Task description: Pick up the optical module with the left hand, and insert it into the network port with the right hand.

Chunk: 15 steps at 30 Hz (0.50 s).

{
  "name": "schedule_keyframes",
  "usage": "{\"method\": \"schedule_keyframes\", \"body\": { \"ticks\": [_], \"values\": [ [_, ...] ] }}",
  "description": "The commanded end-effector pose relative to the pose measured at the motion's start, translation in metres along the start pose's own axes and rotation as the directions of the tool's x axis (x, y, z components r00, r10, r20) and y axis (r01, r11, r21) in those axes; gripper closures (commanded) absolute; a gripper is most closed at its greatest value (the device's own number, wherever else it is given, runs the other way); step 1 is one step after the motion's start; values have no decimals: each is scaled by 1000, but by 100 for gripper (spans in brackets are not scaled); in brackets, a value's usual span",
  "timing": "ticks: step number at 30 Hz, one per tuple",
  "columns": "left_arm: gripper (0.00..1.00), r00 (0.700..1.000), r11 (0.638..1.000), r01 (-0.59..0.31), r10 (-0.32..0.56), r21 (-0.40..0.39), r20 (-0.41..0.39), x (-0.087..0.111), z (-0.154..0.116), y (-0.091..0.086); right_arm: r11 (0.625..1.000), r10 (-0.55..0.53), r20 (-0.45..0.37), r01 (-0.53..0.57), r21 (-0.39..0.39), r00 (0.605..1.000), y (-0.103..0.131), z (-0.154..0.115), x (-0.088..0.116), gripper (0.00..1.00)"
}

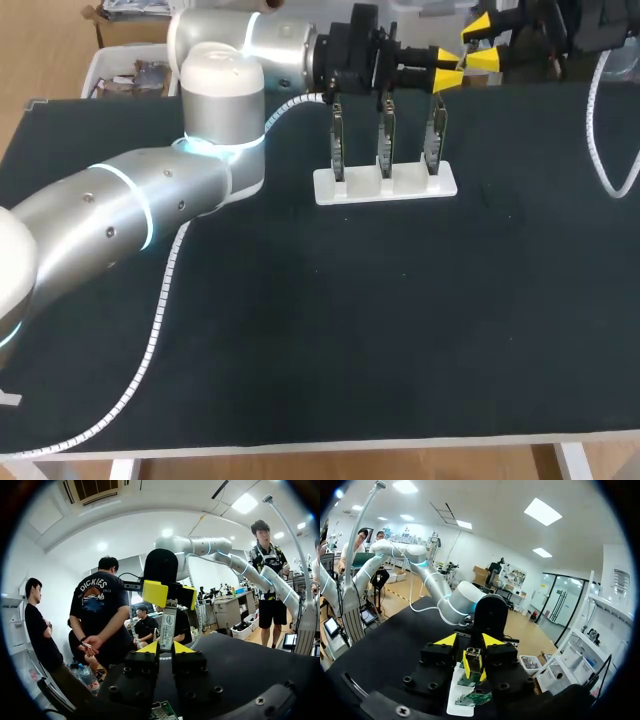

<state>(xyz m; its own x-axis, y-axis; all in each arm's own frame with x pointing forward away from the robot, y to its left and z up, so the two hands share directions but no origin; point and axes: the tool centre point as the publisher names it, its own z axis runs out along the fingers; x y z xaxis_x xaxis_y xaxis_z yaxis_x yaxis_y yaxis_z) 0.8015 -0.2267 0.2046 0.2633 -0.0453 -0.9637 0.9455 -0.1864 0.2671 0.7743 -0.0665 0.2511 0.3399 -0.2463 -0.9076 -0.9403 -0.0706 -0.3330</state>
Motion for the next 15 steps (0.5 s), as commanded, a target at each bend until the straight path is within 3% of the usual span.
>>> {"method": "schedule_keyframes", "body": {
  "ticks": [1,6,7,9,10,11,15],
  "values": [
    [100,1000,1000,-1,1,10,3,2,1,7,1000,0,1,0,-2,1000,1,1,0,99],
    [100,1000,1000,-1,1,10,3,2,1,7,1000,0,1,0,-2,1000,1,1,0,100],
    [100,1000,1000,-1,1,10,3,2,1,7,1000,0,1,0,-2,1000,1,1,0,91],
    [100,1000,1000,-1,1,10,3,2,1,7,1000,0,1,0,-2,1000,1,1,0,59],
    [100,1000,1000,-1,1,10,3,2,1,7,1000,0,1,0,-2,1000,1,1,0,21],
    [100,1000,1000,-1,1,10,3,2,1,7,1000,0,1,0,-2,1000,1,1,0,0],
    [100,1000,1000,-1,1,10,3,2,1,7,1000,0,1,0,-2,1000,1,1,0,0]
  ]
}}
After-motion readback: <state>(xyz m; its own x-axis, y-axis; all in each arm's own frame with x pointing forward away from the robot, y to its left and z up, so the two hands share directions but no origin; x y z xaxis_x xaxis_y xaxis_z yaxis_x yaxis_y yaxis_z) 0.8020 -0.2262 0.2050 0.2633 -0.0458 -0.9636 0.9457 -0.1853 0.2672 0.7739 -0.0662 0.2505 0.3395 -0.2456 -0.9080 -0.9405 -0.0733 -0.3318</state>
